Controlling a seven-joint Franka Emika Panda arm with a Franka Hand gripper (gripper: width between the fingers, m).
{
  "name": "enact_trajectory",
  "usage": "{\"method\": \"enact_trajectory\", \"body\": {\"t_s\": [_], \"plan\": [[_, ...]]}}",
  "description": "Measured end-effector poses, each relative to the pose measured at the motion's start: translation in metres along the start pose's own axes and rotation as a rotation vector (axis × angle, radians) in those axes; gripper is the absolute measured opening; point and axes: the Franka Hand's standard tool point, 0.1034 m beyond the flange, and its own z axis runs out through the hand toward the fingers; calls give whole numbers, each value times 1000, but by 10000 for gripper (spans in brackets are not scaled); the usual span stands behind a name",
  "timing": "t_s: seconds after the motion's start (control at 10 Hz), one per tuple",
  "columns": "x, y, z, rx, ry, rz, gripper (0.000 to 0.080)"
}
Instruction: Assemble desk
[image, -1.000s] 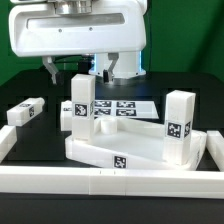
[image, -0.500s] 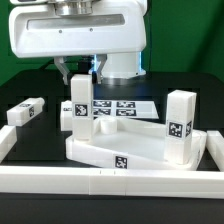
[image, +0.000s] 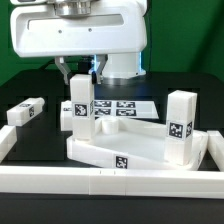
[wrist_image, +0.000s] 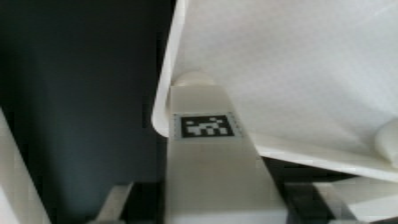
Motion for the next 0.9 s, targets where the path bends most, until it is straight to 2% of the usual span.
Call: {"method": "enact_trajectory", "body": {"t_s": [0.3,0.6,0.9], "plan": [[0,3,0,46,4,351,292],[1,2,0,62,3,601,292],[-1,-7,3,78,-14,862,292]]}}
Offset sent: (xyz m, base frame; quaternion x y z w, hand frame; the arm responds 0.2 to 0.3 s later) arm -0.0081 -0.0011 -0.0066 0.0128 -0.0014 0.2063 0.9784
